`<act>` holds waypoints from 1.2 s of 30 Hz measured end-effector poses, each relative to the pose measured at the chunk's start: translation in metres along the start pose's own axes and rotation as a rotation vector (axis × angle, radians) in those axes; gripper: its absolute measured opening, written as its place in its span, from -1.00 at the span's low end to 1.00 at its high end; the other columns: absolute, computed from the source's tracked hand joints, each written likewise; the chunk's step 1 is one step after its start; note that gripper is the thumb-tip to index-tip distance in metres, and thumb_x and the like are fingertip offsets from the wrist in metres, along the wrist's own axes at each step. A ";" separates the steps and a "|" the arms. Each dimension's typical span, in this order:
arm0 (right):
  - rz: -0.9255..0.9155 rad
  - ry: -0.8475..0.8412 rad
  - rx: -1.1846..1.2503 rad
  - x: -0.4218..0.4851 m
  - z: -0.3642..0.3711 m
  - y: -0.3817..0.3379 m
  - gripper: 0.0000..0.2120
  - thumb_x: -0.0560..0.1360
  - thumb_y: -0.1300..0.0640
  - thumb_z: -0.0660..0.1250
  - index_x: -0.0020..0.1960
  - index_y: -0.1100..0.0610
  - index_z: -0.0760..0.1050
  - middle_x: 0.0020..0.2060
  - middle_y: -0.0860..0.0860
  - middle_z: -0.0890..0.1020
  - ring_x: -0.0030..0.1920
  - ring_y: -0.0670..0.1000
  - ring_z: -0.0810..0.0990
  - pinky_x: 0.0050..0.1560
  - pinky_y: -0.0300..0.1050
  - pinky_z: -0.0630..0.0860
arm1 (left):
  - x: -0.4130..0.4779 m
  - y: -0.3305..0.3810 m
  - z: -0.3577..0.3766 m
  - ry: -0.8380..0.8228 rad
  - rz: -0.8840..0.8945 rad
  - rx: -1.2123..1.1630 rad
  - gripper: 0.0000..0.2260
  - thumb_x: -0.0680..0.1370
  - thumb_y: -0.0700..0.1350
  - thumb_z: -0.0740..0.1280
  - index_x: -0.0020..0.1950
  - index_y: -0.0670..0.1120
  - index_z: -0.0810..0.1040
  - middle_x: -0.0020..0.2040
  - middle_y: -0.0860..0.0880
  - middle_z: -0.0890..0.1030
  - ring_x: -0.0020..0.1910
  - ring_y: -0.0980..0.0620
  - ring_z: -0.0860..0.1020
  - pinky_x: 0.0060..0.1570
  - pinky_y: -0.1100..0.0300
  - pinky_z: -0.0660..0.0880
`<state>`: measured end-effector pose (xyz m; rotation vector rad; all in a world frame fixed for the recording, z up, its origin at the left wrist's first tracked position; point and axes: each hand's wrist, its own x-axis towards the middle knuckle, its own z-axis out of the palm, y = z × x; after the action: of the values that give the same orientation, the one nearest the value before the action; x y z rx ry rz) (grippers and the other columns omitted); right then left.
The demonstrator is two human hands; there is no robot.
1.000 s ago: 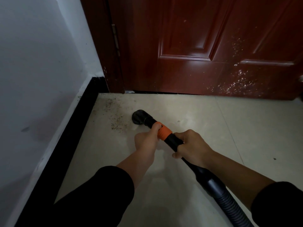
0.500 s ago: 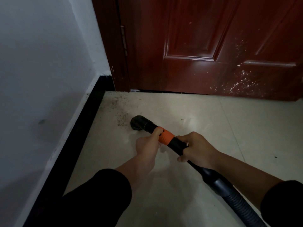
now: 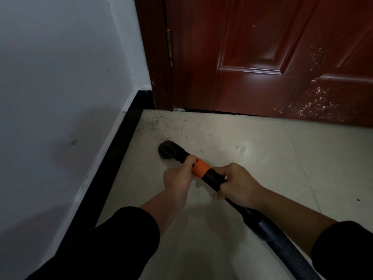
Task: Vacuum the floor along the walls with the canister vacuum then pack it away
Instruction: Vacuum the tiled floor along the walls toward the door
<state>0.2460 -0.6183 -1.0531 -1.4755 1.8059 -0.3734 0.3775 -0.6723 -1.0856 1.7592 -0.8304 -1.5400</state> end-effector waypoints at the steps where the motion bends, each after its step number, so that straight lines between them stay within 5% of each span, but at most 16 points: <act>1: -0.005 0.000 0.002 0.001 0.002 -0.002 -0.66 0.32 0.27 0.50 0.07 0.06 0.65 -0.19 0.10 0.68 -0.19 0.06 0.64 -0.17 -0.19 0.52 | 0.002 0.001 -0.002 0.009 -0.005 -0.004 -0.67 0.45 0.04 0.44 -0.34 -0.16 0.48 -0.39 -0.05 0.48 -0.47 0.06 0.34 -0.41 0.19 0.31; 24: -0.049 -0.015 0.073 0.034 0.046 -0.039 -0.67 0.34 0.26 0.48 0.09 0.06 0.66 -0.17 0.00 0.64 -0.19 -0.05 0.59 -0.24 -0.31 0.46 | 0.028 0.006 -0.048 0.175 0.050 -0.107 -0.71 0.45 0.00 0.45 -0.29 -0.19 0.52 -0.34 -0.11 0.49 -0.40 0.03 0.37 -0.38 0.19 0.32; 29: -0.068 -0.034 0.076 0.040 0.065 -0.052 -0.68 0.32 0.27 0.47 0.05 0.08 0.65 -0.12 0.07 0.68 -0.12 0.03 0.64 -0.04 -0.08 0.59 | 0.028 0.005 -0.069 0.238 0.036 -0.123 -0.69 0.44 0.01 0.45 -0.33 -0.19 0.50 -0.34 -0.13 0.49 -0.39 0.02 0.38 -0.38 0.18 0.31; 36: -0.090 0.000 0.066 0.042 0.075 -0.054 -0.73 0.34 0.32 0.40 0.00 0.11 0.65 -0.19 0.10 0.68 -0.20 0.05 0.64 -0.15 -0.06 0.58 | 0.030 0.007 -0.078 0.208 0.022 -0.132 -0.69 0.45 -0.02 0.45 -0.36 -0.17 0.47 -0.37 -0.12 0.46 -0.41 0.04 0.37 -0.42 0.21 0.31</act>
<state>0.3355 -0.6553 -1.0839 -1.5134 1.7148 -0.4731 0.4577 -0.6960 -1.0898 1.7711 -0.6289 -1.3390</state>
